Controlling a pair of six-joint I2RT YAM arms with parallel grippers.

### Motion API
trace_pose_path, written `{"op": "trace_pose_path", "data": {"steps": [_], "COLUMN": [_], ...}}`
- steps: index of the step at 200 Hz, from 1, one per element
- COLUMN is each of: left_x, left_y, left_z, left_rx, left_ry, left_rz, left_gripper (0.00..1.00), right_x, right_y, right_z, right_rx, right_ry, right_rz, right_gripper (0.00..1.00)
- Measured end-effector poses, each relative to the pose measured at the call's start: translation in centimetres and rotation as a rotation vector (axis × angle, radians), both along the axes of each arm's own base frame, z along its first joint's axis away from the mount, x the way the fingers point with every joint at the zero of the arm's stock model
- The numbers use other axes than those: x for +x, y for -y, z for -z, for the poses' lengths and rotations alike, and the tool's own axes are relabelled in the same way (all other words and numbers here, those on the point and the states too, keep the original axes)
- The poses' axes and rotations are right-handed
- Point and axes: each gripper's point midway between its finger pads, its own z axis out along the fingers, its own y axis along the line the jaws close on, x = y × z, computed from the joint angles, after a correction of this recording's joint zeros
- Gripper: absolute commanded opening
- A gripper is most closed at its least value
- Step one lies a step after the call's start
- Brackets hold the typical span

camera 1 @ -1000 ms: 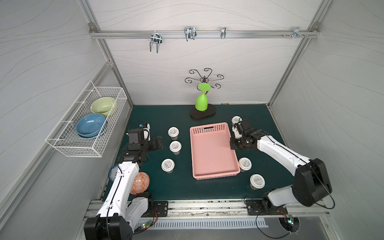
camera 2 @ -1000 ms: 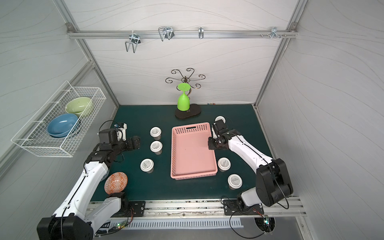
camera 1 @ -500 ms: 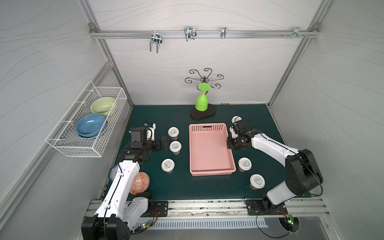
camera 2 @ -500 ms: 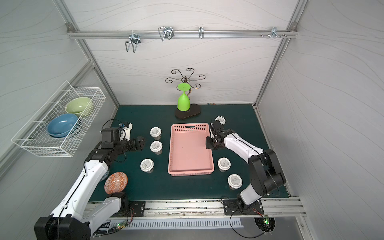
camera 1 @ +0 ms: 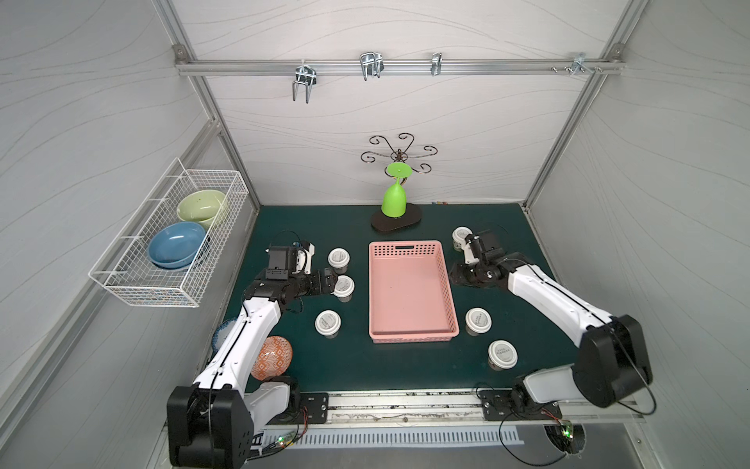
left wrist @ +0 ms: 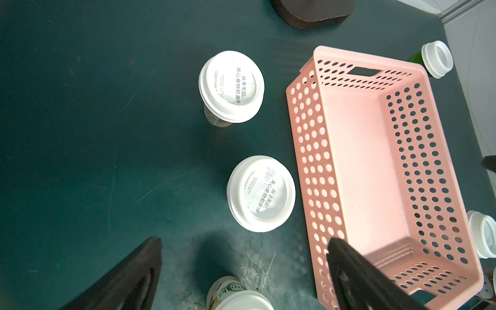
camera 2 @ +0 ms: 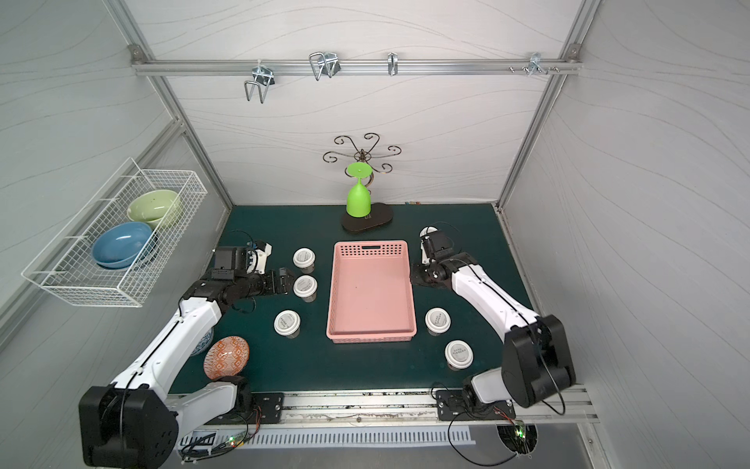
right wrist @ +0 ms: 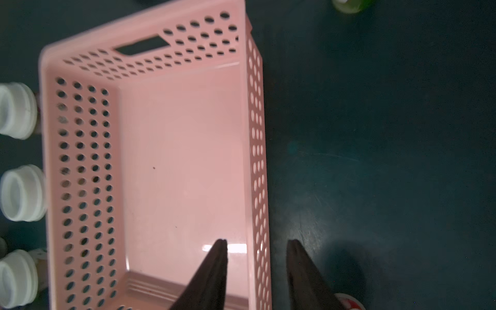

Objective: Put the yogurt in the basket
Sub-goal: Adjust the basket at the center of the board, then pick up the yogurt from the center of the board.

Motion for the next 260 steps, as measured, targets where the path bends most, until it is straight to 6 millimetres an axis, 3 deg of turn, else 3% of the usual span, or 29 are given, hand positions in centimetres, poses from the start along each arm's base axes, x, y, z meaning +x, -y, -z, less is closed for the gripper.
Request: {"op": "trace_pose_path", "data": {"steps": [84, 125, 148, 196, 260], "left_x": [1.4, 1.8, 1.7, 2.2, 3.3], "left_y": [1.7, 2.4, 2.7, 3.2, 4.0], "left_z": [1.8, 3.3, 4.2, 5.1, 6.4], "left_rx": [-0.069, -0.086, -0.087, -0.095, -0.098], "left_ry": [-0.113, -0.178, -0.209, -0.244, -0.298], "left_rz": [-0.006, -0.006, -0.003, -0.004, -0.004], "left_gripper": [0.99, 0.99, 0.99, 0.98, 0.94], "right_x": [-1.7, -3.2, -3.8, -5.7, -6.9], "right_y": [5.8, 7.5, 7.9, 7.4, 8.0], "right_z": [-10.6, -13.5, -12.9, -8.0, -8.6], "right_rx": [-0.02, -0.086, -0.125, -0.221, -0.302], "right_ry": [0.262, 0.392, 0.42, 0.426, 0.606], "right_rz": [0.031, 0.006, -0.019, -0.122, -0.128], "right_gripper": [0.86, 0.99, 0.99, 0.99, 0.99]}}
